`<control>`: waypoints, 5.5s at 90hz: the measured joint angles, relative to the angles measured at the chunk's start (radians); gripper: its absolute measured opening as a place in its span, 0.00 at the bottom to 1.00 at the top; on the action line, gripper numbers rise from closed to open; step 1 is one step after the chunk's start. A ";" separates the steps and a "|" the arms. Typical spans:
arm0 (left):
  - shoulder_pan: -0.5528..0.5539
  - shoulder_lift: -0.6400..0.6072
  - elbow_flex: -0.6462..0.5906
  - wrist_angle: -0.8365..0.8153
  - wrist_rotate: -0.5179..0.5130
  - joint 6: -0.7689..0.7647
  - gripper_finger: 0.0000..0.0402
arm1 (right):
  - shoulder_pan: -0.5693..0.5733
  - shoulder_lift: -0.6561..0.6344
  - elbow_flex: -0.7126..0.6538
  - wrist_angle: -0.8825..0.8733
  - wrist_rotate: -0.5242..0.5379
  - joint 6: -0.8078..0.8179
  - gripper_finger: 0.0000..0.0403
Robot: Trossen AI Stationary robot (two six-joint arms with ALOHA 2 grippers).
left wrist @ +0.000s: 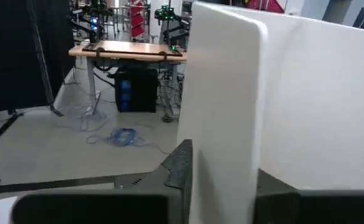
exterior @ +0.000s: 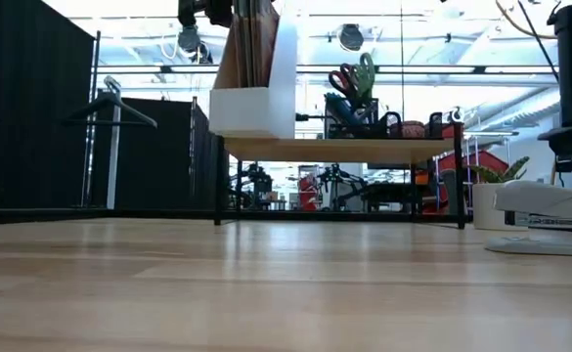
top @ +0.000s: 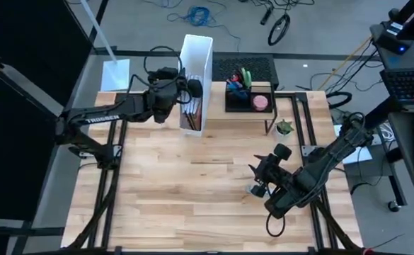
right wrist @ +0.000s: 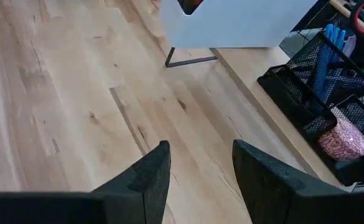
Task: Stock shelves
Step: Put the white bookshelf on the shelf, then put the stapler on the shelf
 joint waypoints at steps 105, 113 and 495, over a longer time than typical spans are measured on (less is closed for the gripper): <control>-0.212 -0.231 -0.002 0.017 0.169 0.393 0.41 | 0.022 0.000 0.002 0.002 0.030 -0.018 0.38; -0.313 -0.260 -0.002 -0.120 0.191 0.383 0.41 | 0.033 0.000 -0.016 0.067 0.060 -0.023 0.38; -0.737 -0.386 -0.357 -0.647 0.008 -0.205 0.41 | -0.405 -0.280 -0.489 0.549 -0.840 -0.371 0.43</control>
